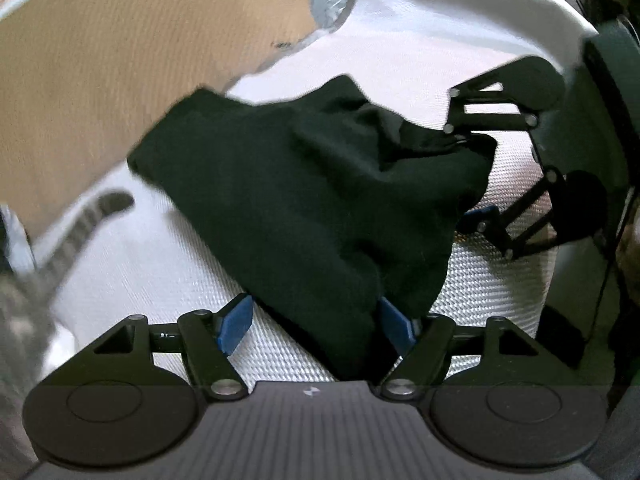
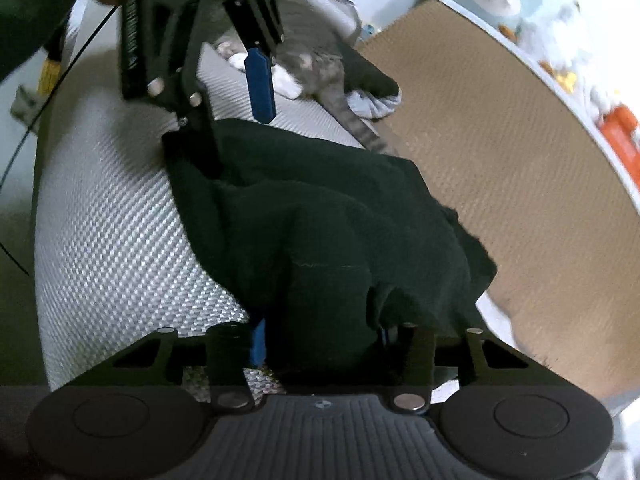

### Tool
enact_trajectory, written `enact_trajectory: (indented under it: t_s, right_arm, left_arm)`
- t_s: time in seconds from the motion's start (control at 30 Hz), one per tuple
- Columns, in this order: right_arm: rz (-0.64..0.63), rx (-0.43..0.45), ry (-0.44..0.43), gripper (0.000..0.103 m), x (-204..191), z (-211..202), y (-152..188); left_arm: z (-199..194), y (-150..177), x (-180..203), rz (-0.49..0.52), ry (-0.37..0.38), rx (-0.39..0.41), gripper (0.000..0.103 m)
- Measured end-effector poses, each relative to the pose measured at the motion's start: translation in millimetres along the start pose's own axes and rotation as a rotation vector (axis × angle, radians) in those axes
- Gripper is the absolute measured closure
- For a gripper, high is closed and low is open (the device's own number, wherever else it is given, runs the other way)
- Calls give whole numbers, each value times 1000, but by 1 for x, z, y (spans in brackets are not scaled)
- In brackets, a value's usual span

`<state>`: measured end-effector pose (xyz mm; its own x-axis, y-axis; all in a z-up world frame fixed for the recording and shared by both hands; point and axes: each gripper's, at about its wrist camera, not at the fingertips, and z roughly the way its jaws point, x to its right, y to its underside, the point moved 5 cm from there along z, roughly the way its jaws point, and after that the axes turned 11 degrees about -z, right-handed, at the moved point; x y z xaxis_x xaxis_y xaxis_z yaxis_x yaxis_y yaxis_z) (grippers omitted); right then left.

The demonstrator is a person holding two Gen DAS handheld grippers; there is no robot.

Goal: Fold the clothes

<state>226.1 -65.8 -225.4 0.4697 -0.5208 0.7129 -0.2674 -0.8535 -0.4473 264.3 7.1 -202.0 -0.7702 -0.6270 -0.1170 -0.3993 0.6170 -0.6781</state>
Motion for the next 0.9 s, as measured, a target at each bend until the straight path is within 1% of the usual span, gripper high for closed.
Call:
enact_trajectory:
  t_s: [0.07,0.23,0.3,0.4,0.43,0.53,0.6,0.7,0.77,0.83,0.9]
  right_arm:
    - [10,7,-4,56,2,-3,0]
    - [25,25,4,61,6,-19,0]
    - [58,32,-7,62,12,-25,0]
    - [106,40,-20,62,19,-35,1]
    - [121,42,-25,62,21,-37,1]
    - [185,50,-52,62,28,-43,2]
    - [230,57,-75,62,33,-47,2]
    - [312,77,-120,62,41,-59,2]
    - [350,90,-145,62,47,-68,1]
    - [367,96,-164,63,50,-73,1]
    - [378,98,-176,63,50,-78,1]
  left_arm:
    - [-5,-4,6,46,-12,11,30]
    - [-17,-14,23,164,-38,34,25]
    - [-18,-18,33,227,-32,29,24]
    - [-18,-27,49,296,-4,27,22]
    - [-17,-29,55,319,4,25,20]
    - [-9,-33,72,392,15,14,19]
    - [0,-33,78,431,-5,17,19]
    - [13,-33,78,472,-83,56,18]
    - [19,-33,76,479,-115,72,18]
    - [22,-32,77,497,-133,82,21]
    - [23,-33,79,508,-127,84,25]
